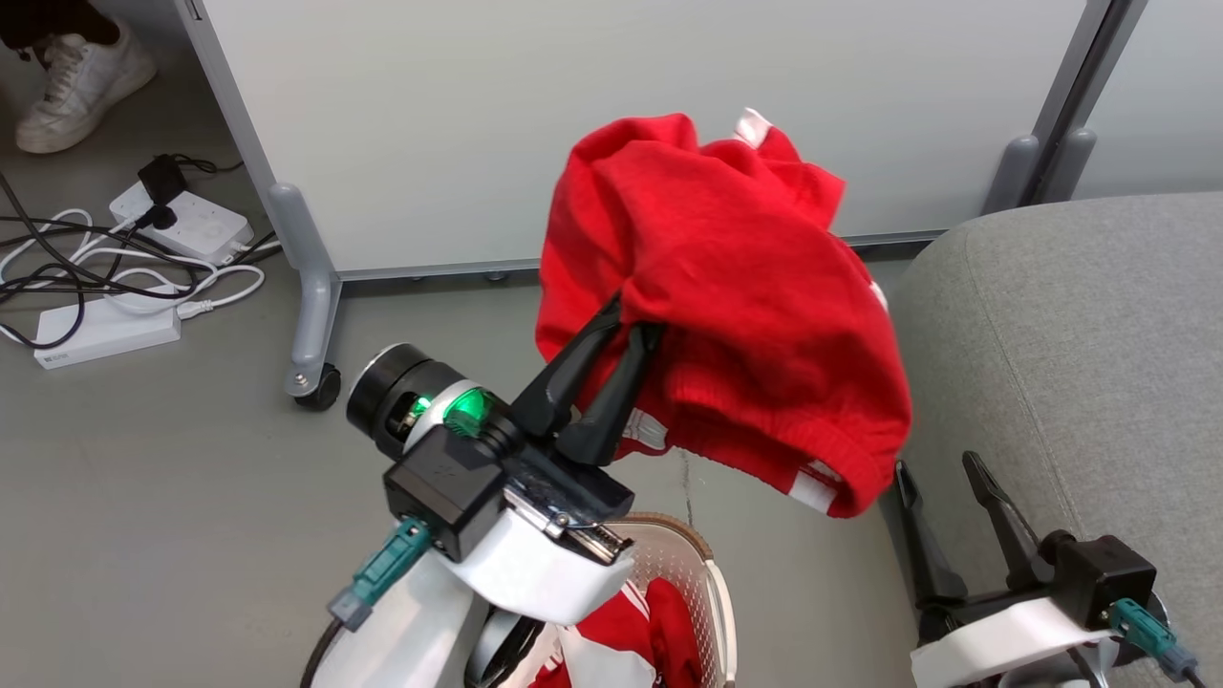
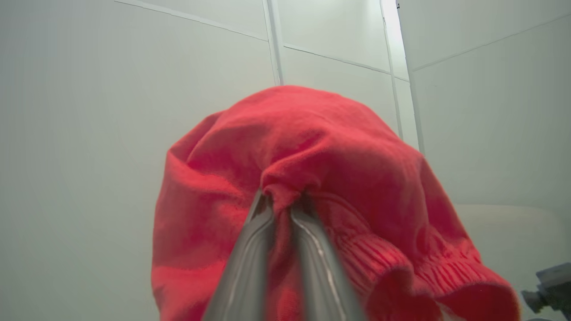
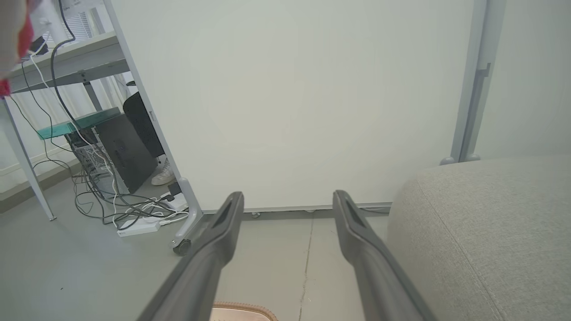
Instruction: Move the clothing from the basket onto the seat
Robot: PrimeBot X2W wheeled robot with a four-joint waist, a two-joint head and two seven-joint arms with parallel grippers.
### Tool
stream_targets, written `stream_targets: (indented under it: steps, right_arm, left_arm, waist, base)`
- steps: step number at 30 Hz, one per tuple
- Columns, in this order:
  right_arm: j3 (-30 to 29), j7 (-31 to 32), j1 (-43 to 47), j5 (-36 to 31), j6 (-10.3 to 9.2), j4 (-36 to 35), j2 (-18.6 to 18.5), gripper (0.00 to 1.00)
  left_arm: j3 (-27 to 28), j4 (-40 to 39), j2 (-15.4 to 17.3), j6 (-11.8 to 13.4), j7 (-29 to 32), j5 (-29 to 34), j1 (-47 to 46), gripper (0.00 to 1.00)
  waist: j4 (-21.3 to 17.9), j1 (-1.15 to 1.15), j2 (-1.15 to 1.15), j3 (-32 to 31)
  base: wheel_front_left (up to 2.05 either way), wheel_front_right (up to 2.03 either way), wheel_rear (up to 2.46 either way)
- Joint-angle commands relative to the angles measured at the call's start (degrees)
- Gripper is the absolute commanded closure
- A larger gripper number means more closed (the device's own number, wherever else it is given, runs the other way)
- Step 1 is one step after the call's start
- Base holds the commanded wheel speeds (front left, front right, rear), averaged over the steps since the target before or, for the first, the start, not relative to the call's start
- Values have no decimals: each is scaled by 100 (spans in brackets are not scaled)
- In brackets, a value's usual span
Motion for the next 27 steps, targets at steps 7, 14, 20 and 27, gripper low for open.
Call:
stream_targets:
  steps: [7,14,20,27]
  right_arm:
    - [989,-29,-2,1307,8,-892,-375,0]
    - [1830,-29,73,1871,9,-1926,-1225,0]
    - [2161,-28,-32,1628,9,-2397,-1507,0]
    - [2264,-28,-125,1421,9,-2583,-1547,0]
  left_arm:
    - [320,148,15,-182,-4,53,156,100]
    - [443,242,15,-245,-4,166,183,100]
    - [489,307,15,-272,-4,262,156,100]
    - [441,373,17,-296,-4,376,99,100]
  waist:
    - [-5,0,0,67]
    - [-39,0,0,89]
    - [-77,0,0,165]
    - [-95,0,0,213]
  base:
    - [0,0,0]
    - [0,0,0]
    - [0,0,0]
    - [0,0,0]
